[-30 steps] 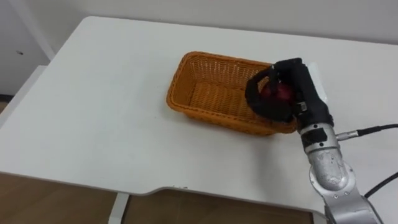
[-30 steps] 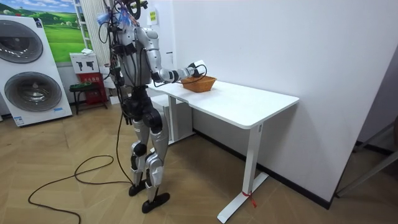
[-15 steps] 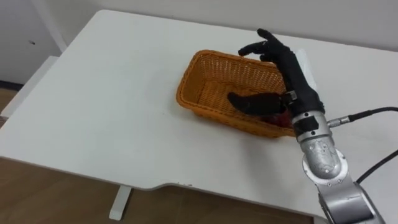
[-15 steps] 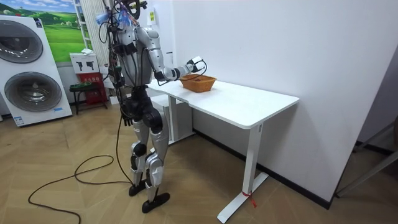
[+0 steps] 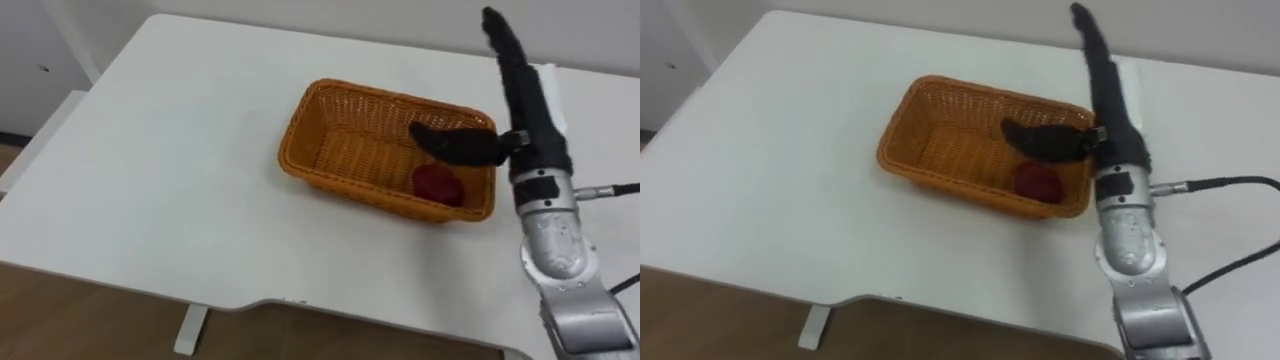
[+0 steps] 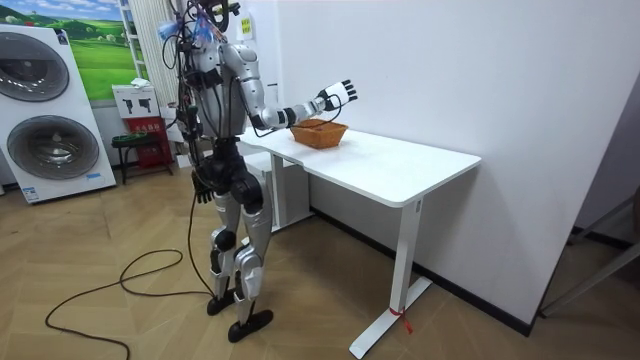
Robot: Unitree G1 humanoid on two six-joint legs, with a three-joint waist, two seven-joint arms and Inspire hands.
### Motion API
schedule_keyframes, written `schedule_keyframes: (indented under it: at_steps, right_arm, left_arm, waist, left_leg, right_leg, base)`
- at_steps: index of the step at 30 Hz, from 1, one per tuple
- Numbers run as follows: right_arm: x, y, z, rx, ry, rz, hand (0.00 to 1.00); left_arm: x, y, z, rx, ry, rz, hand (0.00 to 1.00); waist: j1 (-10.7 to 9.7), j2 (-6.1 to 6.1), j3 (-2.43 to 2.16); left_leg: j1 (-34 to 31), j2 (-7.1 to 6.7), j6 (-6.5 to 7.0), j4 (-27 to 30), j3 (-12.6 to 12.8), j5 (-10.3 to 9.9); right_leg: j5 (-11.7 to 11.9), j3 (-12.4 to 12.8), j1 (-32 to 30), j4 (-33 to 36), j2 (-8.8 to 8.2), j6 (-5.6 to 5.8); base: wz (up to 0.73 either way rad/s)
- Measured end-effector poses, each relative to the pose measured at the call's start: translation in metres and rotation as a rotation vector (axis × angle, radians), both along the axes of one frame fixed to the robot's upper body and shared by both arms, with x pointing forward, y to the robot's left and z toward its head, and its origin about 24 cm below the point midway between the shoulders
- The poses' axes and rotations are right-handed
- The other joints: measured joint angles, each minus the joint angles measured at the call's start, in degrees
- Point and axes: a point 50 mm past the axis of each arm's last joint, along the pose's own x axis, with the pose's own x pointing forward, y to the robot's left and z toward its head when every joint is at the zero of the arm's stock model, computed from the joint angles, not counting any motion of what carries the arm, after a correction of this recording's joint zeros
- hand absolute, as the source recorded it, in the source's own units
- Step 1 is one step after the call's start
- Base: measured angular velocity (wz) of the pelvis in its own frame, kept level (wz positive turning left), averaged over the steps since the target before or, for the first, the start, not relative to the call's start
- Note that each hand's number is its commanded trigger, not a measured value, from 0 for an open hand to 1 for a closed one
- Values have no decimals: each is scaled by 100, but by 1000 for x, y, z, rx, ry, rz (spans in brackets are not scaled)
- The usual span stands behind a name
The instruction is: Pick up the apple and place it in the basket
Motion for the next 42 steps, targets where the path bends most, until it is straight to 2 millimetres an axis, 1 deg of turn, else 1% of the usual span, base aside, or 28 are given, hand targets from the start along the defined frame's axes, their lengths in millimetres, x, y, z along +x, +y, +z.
schedule_keyframes:
  at_steps: [1,3,4,6,7,9,10,12,13,15,16,18,19,20,21,22,23,24,25,27,28,30,31,33,35,36,39,42]
  right_arm:
    - [-2,-8,3,15,-21,-42,0]
    - [-12,-41,14,47,-110,-234,0]
    - [-16,-49,17,60,-131,-280,0]
    - [-31,-84,23,133,-204,-464,0]
    - [-36,-92,24,154,-223,-515,0]
    - [-55,-121,21,230,-278,-709,0]
    - [-60,-128,18,250,-284,-756,0]
    - [-86,-151,-4,326,-248,-939,0]
    - [-93,-154,-9,347,-238,-975,0]
    - [-118,-169,-40,491,-164,-1117,0]
    - [-125,-173,-51,520,-133,-1159,0]
    - [-155,-182,-86,662,-39,-1323,0]
    - [-162,-182,-95,695,-17,-1363,0]
    - [-176,-182,-111,758,29,-1439,0]
    - [-188,-180,-126,806,88,-1505,0]
    - [-194,-178,-134,823,129,-1533,0]
    - [-205,-174,-147,868,182,-1580,0]
    - [-216,-167,-161,904,249,-1623,0]
    - [-221,-164,-167,916,289,-1640,0]
    - [-243,-142,-194,939,479,-1669,0]
    - [-247,-136,-200,950,530,-1664,0]
    - [-259,-110,-221,968,742,-1584,0]
    - [-261,-104,-226,972,792,-1551,0]
    - [-266,-79,-242,960,1007,-1377,0]
    - [-270,-64,-251,962,1127,-1261,0]
    - [-274,-56,-255,962,1200,-1197,0]
    - [-282,-45,-260,923,1362,-1045,0]
    - [-281,-40,-262,854,1467,-910,0]
  left_arm:
    - [-3,1,0,3,4,10,0]
    - [-17,7,2,20,21,69,0]
    - [-20,9,2,27,27,82,0]
    - [-35,14,4,49,48,124,0]
    - [-37,15,5,57,51,131,0]
    - [-45,21,8,86,63,150,0]
    - [-46,23,8,92,64,152,0]
    - [-45,25,9,112,58,158,0]
    - [-44,26,10,113,53,156,0]
    - [-40,27,11,120,33,154,0]
    - [-39,28,11,122,29,153,0]
    - [-38,29,11,127,27,152,0]
    - [-40,29,12,128,28,161,0]
    - [-42,31,12,134,34,176,0]
    - [-43,31,12,137,37,184,0]
    - [-43,31,12,137,39,183,0]
    - [-42,31,12,137,38,183,0]
    - [-42,30,12,136,41,181,0]
    - [-42,30,12,136,42,179,0]
    - [-42,30,12,134,54,166,0]
    - [-43,29,12,131,60,166,0]
    - [-43,26,10,102,78,166,0]
    - [-43,26,10,94,80,166,0]
    - [-40,20,7,63,90,161,0]
    - [-39,16,6,48,89,161,0]
    - [-39,14,5,41,90,161,0]
    - [-40,10,4,16,112,156,0]
    - [-38,7,2,0,136,122,0]
  waist:
    - [-20,2,0]
    - [-159,-1,-4]
    - [-208,-1,-4]
    - [-390,-5,-10]
    - [-439,-5,-10]
    - [-631,-19,-19]
    - [-671,-24,-23]
    - [-756,-37,-46]
    - [-769,-37,-47]
    - [-857,-27,-62]
    - [-886,-28,-66]
    - [-895,-33,-65]
    - [-902,-15,-68]
    - [-932,16,-77]
    - [-956,44,-65]
    - [-966,62,-57]
    - [-978,85,-51]
    - [-972,110,-54]
    - [-971,112,-54]
    - [-938,110,-52]
    - [-932,110,-52]
    - [-868,108,-52]
    - [-864,106,-52]
    - [-833,94,-44]
    - [-757,87,-37]
    - [-713,104,-24]
    - [-615,108,-12]
    - [-561,134,1]
  left_leg:
    - [-2,0,0,3,3,0]
    - [-12,1,0,2,14,0]
    - [-10,1,0,-1,19,0]
    - [0,3,0,-8,31,0]
    - [-1,4,0,-11,31,0]
    - [-2,3,0,-29,31,0]
    - [-3,3,0,-29,32,0]
    - [-13,0,-1,-29,63,0]
    - [-18,3,0,-27,75,0]
    - [-34,3,0,-6,34,0]
    - [-33,3,0,5,34,0]
    - [-23,0,2,13,84,-1]
    - [-20,4,3,20,115,-2]
    - [-14,6,5,14,115,-4]
    - [-15,8,5,6,111,-5]
    - [-17,8,5,8,109,-5]
    - [-14,4,5,11,116,-3]
    - [-10,1,5,30,109,-3]
    - [-7,-2,5,36,109,-3]
    - [-10,1,3,41,135,-1]
    - [-9,3,3,37,138,0]
    - [14,5,3,55,155,0]
    - [16,6,4,57,151,0]
    - [42,4,5,47,148,1]
    - [112,3,8,36,168,-1]
    - [173,0,11,21,167,-6]
    - [239,2,17,10,170,-34]
    - [245,1,20,10,147,-40]
  right_leg:
    - [1,3,-4,-1,0,1]
    - [1,5,-23,4,0,1]
    - [1,1,-23,3,0,2]
    - [1,7,-22,3,3,2]
    - [1,10,-23,3,5,2]
    - [1,7,-26,0,14,1]
    - [1,9,-23,-2,14,2]
    - [1,15,-34,8,15,2]
    - [1,20,-38,7,14,2]
    - [1,12,-18,9,3,2]
    - [1,12,-10,13,1,2]
    - [1,113,-22,33,6,2]
    - [1,132,-24,37,11,2]
    - [1,132,-23,51,11,2]
    - [0,155,-39,79,11,2]
    - [-1,170,-44,92,12,1]
    - [-3,195,-43,95,15,1]
    - [-3,208,-35,99,20,1]
    - [-3,206,-32,105,18,0]
    - [-3,195,-34,105,23,0]
    - [-4,192,-37,104,23,0]
    - [-4,218,-37,104,21,-1]
    - [-4,220,-35,102,21,-1]
    - [-4,215,-17,90,10,0]
    - [-7,230,54,77,8,5]
    - [-6,231,101,8,10,7]
    - [-25,235,176,-69,11,19]
    - [-24,213,181,-59,8,21]
  base:
    - [0]
    - [-3]
    - [0]
    - [-2]
    - [0]
    - [0]
    - [0]
    - [-2]
    - [-7]
    - [0]
    - [0]
    - [-10]
    - [-12]
    - [-7]
    - [-4]
    - [0]
    - [0]
    - [0]
    - [0]
    - [0]
    - [0]
    - [-6]
    - [-3]
    - [0]
    - [-5]
    - [0]
    - [4]
    - [0]
